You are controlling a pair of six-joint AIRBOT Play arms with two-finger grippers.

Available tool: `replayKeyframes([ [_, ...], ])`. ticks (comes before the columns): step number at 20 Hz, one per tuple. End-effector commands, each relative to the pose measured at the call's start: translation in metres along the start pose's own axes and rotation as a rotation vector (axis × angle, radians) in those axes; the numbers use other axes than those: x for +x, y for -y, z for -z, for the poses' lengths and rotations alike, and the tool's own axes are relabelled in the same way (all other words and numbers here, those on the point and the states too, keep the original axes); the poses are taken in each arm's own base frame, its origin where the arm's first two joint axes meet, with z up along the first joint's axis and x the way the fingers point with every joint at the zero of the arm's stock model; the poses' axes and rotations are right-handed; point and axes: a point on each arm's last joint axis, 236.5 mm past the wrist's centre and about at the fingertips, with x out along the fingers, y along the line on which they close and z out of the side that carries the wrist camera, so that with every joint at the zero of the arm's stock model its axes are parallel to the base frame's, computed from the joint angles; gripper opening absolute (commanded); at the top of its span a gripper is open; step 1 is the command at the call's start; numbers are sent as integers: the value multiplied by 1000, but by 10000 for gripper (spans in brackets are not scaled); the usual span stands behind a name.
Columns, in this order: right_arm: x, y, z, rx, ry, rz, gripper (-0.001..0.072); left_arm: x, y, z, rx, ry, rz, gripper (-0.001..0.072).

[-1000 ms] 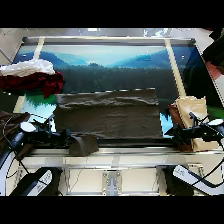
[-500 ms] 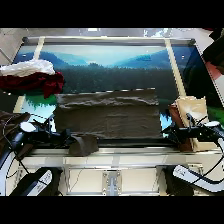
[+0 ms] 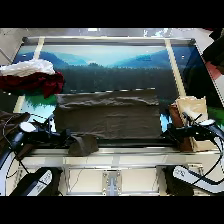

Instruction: Fold the shirts.

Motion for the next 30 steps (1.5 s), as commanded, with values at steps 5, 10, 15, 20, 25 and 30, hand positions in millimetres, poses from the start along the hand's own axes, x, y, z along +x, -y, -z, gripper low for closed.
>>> replayKeyframes([
  [5, -50, -60, 28, -200, -65, -123, 10, -40, 24, -3, 106, 163, 25, 9],
  [10, -96, -99, 5, -261, 122, -124, 8, -83, 44, -13, 110, 362, 57, 7],
  [15, -117, -129, -38, -320, 294, -135, 7, -145, 78, -82, 185, 563, 62, 6],
  [20, -90, -162, -102, -371, 353, -104, 7, -143, 88, -173, 274, 535, -30, 5],
  [25, -61, -189, -181, -363, 350, -105, 7, -109, 63, -241, 301, 449, -231, 6],
  [30, -12, -201, -233, -364, 351, -90, 7, -70, 60, -283, 361, 466, -318, 6],
])
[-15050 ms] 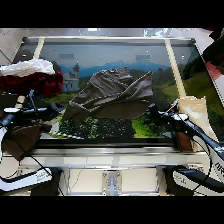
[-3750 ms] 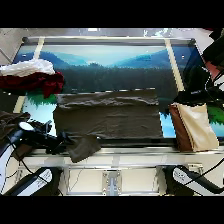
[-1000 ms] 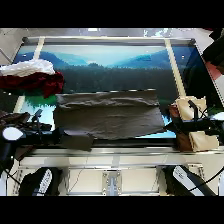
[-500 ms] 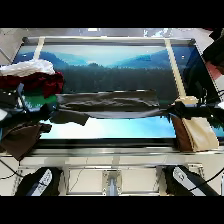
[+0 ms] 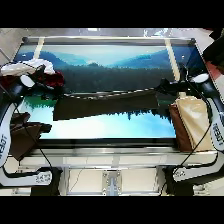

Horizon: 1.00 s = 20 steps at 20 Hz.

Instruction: Fold the shirts.

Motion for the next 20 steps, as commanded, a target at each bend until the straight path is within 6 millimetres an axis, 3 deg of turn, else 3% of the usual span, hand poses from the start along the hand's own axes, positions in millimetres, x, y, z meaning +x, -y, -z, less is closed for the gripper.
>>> replayKeyframes([
  [1, 44, 15, -21, 20, 16, 24, 7, 39, -20, -15, 42, 21, -112, 6],
  [4, 59, 52, -19, 79, 14, 126, 7, 51, -43, -12, 39, 4, -198, 7],
  [7, 63, 61, -12, 69, -12, 146, 16, 52, -42, -12, 41, 7, -195, 21],
  [8, 63, 60, -11, 69, -16, 144, 85, 52, -39, -12, 39, 8, -189, 253],
  [9, 62, 58, -9, 69, -26, 139, 289, 51, -35, -13, 31, 12, -177, 620],
  [10, 58, 55, -7, 65, -39, 133, 443, 47, -31, -15, 22, 22, -165, 720],
  [12, 43, 41, -4, 4, -77, 109, 449, 30, -24, -25, 27, 66, -153, 716],
  [14, 13, 36, -4, -72, -115, 119, 449, 3, -14, -42, 44, 146, -143, 716],
  [17, -17, 61, 2, 6, -162, 167, 450, -41, 10, -66, 84, 284, -118, 718],
  [20, -22, 81, 26, 130, -269, 89, 496, -63, 41, -70, 158, 333, -87, 718],
])
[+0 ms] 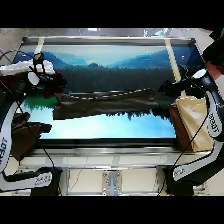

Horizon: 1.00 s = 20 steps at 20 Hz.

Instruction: Fold the shirts.

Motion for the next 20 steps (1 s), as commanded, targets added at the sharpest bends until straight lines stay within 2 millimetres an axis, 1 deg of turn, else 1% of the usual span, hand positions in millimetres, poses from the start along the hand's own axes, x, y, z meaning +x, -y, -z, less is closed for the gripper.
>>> replayKeyframes([
  [1, -3, 19, 29, 102, -140, -92, 509, -29, 31, -21, 63, 86, 43, 717],
  [2, 1, 22, 30, 118, -152, -125, 528, -30, 41, -21, 77, 90, 56, 717],
  [5, 20, 30, 23, 146, -134, -182, 528, -30, 59, -23, 103, 107, 80, 717],
  [7, 32, 30, 20, 135, -127, -201, 528, -30, 64, -22, 109, 108, 90, 717],
  [10, 48, 29, 17, 111, -118, -194, 528, -30, 66, -22, 110, 107, 92, 716],
  [13, 63, 19, 25, 93, -154, -197, 527, -30, 65, -22, 110, 107, 92, 717],
  [16, 79, -1, 34, 45, -189, -216, 522, -30, 65, -22, 110, 107, 92, 716],
  [18, 86, -13, 38, 18, -204, -220, 471, -30, 65, -22, 109, 107, 92, 716],
  [19, 88, -18, 40, 8, -211, -221, 399, -30, 66, -21, 110, 107, 92, 717],
  [20, 90, -22, 42, 1, -218, -224, 295, -30, 66, -21, 110, 107, 92, 716],
])
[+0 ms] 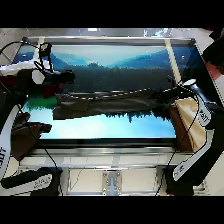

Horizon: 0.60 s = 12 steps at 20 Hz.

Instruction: Fold the shirts.

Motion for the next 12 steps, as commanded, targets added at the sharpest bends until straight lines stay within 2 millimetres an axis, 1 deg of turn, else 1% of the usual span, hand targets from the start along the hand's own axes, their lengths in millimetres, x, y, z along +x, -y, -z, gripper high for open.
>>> replayKeyframes([
  [1, 15, -15, 6, -32, -31, -11, 118, 0, 1, 0, 1, 1, 1, 710],
  [2, 16, -23, 7, -29, -36, -36, 14, 0, 1, 0, 1, 0, 2, 710],
  [3, 14, -35, 11, -24, -49, -82, 11, 0, 3, 1, 4, -4, 4, 690],
  [4, 8, -51, 16, -41, -70, -134, 10, 1, 6, 4, 8, -14, 8, 495],
  [5, -1, -66, 22, -68, -92, -173, 10, 2, 9, 7, 13, -27, 13, 233],
  [6, -12, -77, 28, -91, -106, -182, 10, 4, 15, 12, 24, -45, 22, 13],
  [7, -25, -91, 34, -115, -114, -189, 10, 7, 24, 19, 36, -69, 34, 10],
  [8, -39, -102, 40, -142, -114, -184, 10, 12, 38, 29, 45, -100, 59, 10],
  [9, -54, -114, 48, -174, -118, -176, 10, 19, 56, 43, 49, -143, 95, 10],
  [12, -99, -136, 76, -254, -130, -122, 9, 39, 114, 92, 115, -273, 183, 10],
])
